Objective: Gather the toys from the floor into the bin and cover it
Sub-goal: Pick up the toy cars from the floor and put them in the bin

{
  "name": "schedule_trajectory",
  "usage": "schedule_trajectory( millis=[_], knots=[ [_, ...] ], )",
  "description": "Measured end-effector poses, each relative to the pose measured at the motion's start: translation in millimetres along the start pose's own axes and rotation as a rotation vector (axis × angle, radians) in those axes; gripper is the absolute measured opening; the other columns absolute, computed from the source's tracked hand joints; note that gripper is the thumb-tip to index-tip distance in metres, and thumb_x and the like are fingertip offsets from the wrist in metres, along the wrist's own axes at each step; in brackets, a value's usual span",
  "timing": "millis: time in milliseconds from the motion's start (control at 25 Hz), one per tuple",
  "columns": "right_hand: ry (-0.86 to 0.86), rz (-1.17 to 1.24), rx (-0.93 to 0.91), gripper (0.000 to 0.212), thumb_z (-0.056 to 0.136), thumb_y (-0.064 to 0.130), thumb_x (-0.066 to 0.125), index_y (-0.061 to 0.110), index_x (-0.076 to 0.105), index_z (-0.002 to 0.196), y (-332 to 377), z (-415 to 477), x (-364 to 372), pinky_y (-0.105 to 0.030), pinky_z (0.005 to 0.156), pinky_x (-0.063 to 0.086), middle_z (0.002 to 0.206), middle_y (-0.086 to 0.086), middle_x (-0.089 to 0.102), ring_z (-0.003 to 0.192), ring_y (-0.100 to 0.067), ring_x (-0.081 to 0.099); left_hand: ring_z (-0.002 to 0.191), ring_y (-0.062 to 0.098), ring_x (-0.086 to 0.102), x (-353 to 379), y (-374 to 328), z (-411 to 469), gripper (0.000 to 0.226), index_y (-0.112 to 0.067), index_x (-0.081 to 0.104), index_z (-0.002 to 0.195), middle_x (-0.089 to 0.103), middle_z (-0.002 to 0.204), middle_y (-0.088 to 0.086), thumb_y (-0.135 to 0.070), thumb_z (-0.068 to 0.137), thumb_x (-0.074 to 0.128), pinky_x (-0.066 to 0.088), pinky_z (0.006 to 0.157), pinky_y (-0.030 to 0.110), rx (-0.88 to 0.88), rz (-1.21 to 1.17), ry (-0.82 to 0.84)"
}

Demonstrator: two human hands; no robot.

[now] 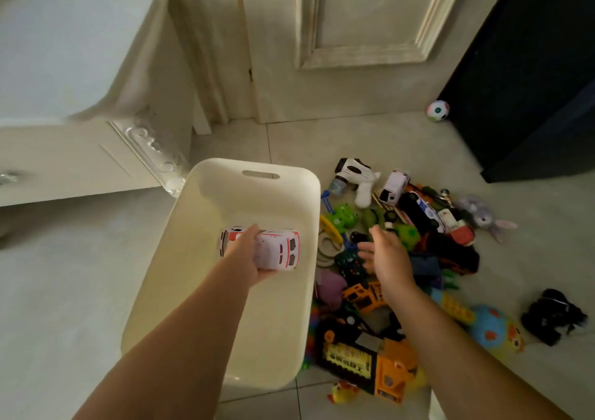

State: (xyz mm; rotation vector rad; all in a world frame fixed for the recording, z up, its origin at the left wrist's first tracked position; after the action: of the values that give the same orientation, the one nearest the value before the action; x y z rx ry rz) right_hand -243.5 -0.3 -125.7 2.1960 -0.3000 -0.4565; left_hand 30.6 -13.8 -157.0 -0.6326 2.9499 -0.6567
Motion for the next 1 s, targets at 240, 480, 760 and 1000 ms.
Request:
schedule_trajectory(
  millis=[240,480,760,1000],
  knots=[
    [-0.064,-0.003,-0.003,0.020,0.103,0.034,0.035,0.022,0.051,0.106,-10.5,37.0,-9.0,-0.041,0.085,0.050,0.092,-0.001,0.065,0.085,-0.017,0.064,0.100,0.038,0.064,15.8,-0.1,72.2,0.082,-0.022,0.043,0.129,0.060,0.122,0.014,-0.050,0.062,0.081,0.059,0.063,0.049,0.071,-0.092,-0.153],
    [-0.101,-0.030,0.030,0.022,0.101,0.037,0.039,0.021,0.052,0.108,-27.3,41.9,-19.5,-0.045,0.086,0.053,0.092,-0.001,0.066,0.086,-0.019,0.065,0.119,0.026,0.053,31.5,4.0,65.6,0.052,-0.016,0.038,0.136,0.049,0.136,0.008,-0.025,0.092,0.063,0.049,0.093,0.031,0.043,-0.235,-0.177],
    [-0.063,-0.107,0.046,0.020,0.102,0.037,0.039,0.024,0.053,0.106,-44.4,24.1,-36.4,-0.046,0.086,0.051,0.095,0.000,0.064,0.086,-0.018,0.063,0.120,0.029,0.057,36.0,5.6,69.8,0.041,-0.013,0.047,0.135,0.058,0.131,0.011,-0.016,0.095,0.056,0.050,0.088,0.050,0.068,-0.068,0.125],
    [-0.058,-0.284,0.039,0.026,0.100,0.031,0.042,0.019,0.060,0.115,-40.9,13.6,-62.1,-0.051,0.089,0.051,0.112,-0.008,0.065,0.101,-0.029,0.062,0.108,0.028,0.058,33.4,-48.6,9.9,0.045,-0.012,0.050,0.131,0.059,0.121,0.011,-0.023,0.087,0.053,0.048,0.092,0.041,0.368,0.275,-0.139]
  ],
)
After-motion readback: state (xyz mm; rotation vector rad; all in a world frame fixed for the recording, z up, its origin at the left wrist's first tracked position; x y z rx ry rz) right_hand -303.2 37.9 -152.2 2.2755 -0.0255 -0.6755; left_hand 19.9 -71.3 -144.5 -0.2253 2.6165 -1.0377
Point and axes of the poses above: each hand's wrist, its own z-axis towards the middle knuckle, its own x-axis out of the palm, y = z × x, the point moved 9 cm from there along z, towards the middle knuckle
